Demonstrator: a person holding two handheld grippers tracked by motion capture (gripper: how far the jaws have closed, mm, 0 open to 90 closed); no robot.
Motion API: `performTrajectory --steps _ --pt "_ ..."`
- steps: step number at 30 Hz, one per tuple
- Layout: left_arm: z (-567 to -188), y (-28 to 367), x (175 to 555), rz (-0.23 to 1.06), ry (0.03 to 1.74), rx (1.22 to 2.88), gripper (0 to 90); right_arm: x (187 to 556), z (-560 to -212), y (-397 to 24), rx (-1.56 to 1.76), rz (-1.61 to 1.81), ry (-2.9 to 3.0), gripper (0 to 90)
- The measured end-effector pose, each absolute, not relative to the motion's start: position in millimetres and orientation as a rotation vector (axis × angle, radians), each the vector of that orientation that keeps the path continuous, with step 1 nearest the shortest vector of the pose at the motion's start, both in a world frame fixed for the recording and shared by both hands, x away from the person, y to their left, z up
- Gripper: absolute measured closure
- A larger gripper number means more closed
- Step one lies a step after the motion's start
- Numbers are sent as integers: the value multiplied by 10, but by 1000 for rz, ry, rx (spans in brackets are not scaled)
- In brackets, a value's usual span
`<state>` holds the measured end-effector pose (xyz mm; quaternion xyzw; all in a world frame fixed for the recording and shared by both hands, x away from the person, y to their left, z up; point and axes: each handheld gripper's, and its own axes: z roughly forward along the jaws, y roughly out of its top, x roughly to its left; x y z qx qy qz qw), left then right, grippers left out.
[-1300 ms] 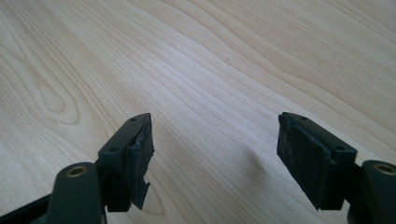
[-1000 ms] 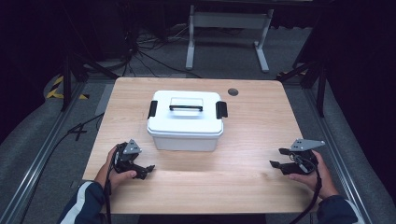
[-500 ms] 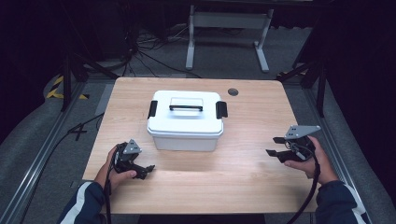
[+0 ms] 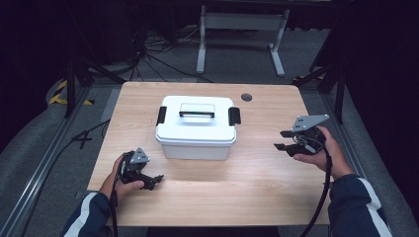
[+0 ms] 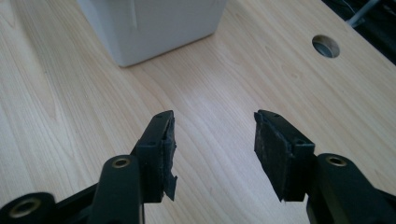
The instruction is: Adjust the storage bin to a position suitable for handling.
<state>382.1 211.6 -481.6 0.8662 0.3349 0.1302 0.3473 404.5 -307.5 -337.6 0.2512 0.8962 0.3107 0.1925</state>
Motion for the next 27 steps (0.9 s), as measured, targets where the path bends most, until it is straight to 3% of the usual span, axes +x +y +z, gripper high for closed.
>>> performTrajectory --steps 27 --pt "-4819 2112 3801 329 885 2239 6 4324 -2915 -2558 512 846 2547 502"
